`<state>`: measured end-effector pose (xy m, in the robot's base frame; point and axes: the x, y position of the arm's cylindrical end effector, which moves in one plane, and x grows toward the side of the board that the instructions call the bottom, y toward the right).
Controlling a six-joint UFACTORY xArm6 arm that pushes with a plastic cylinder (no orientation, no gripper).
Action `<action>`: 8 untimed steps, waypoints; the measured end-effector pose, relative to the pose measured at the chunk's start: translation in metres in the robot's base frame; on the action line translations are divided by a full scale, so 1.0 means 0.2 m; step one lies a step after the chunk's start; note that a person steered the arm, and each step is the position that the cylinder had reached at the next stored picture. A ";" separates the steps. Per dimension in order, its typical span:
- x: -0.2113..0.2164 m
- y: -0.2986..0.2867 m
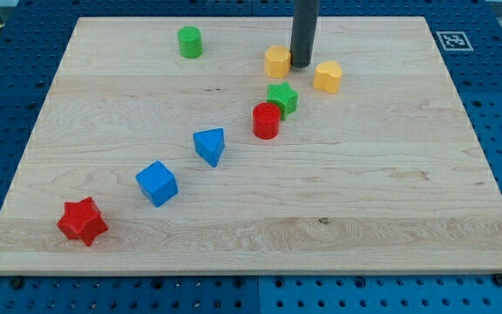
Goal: Push the yellow hexagon diagonal to green star
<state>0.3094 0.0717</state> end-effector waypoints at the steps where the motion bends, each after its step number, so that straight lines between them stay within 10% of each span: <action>1: 0.06 -0.07; 4: 0.27 -0.25; 8: 0.01 -0.49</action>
<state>0.3118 -0.0257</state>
